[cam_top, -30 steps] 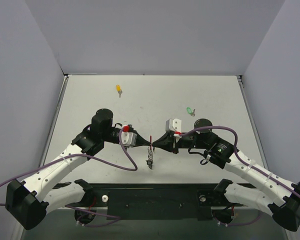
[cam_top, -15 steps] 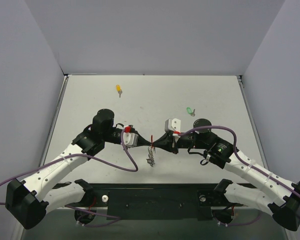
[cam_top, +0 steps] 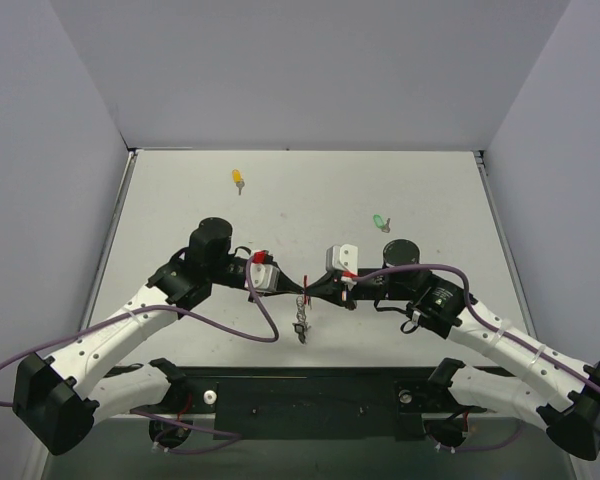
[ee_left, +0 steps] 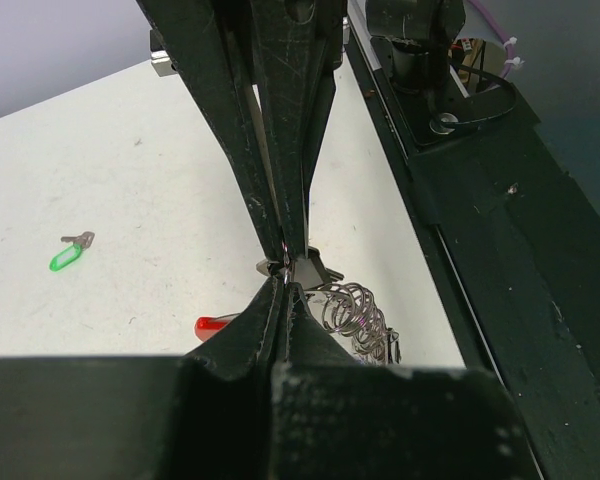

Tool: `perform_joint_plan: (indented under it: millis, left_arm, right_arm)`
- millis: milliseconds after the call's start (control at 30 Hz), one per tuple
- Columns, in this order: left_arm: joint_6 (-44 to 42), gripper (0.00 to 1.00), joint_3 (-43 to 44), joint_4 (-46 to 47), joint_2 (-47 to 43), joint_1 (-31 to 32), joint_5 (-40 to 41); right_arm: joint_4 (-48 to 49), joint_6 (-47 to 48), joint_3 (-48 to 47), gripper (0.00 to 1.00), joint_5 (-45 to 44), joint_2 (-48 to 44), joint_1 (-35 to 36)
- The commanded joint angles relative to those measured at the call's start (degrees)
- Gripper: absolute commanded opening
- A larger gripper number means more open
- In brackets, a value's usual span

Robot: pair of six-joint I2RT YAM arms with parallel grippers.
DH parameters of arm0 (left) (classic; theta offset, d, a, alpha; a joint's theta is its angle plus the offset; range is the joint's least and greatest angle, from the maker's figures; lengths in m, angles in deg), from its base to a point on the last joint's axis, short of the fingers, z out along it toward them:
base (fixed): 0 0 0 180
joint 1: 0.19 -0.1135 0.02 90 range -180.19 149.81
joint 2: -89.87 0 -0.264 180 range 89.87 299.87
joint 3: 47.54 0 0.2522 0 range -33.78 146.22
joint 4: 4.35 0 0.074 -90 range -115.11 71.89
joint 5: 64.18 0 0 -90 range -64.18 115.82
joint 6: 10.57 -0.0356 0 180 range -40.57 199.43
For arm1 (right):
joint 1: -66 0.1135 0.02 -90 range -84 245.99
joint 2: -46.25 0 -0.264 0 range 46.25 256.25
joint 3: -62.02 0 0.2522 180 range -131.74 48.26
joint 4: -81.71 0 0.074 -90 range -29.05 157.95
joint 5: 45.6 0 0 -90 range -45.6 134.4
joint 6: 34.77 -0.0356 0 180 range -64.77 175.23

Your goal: Put the keys on the keyring

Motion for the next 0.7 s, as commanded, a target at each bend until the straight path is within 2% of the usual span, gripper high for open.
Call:
perform_joint_plan:
  millis: [0, 667]
  left_arm:
    - [-0.1, 0.00, 3.4, 1.8, 0.2, 0.8, -2.3]
    - [-0.3, 0.00, 2.0, 2.7, -1.0, 0.7, -2.8]
  right_arm:
    - [2.2, 1.8, -3.2, 0.00, 0.6, 0.4, 0.8]
    - [4.9, -5.4, -2.8, 0.00, -3.2, 1.1, 0.4]
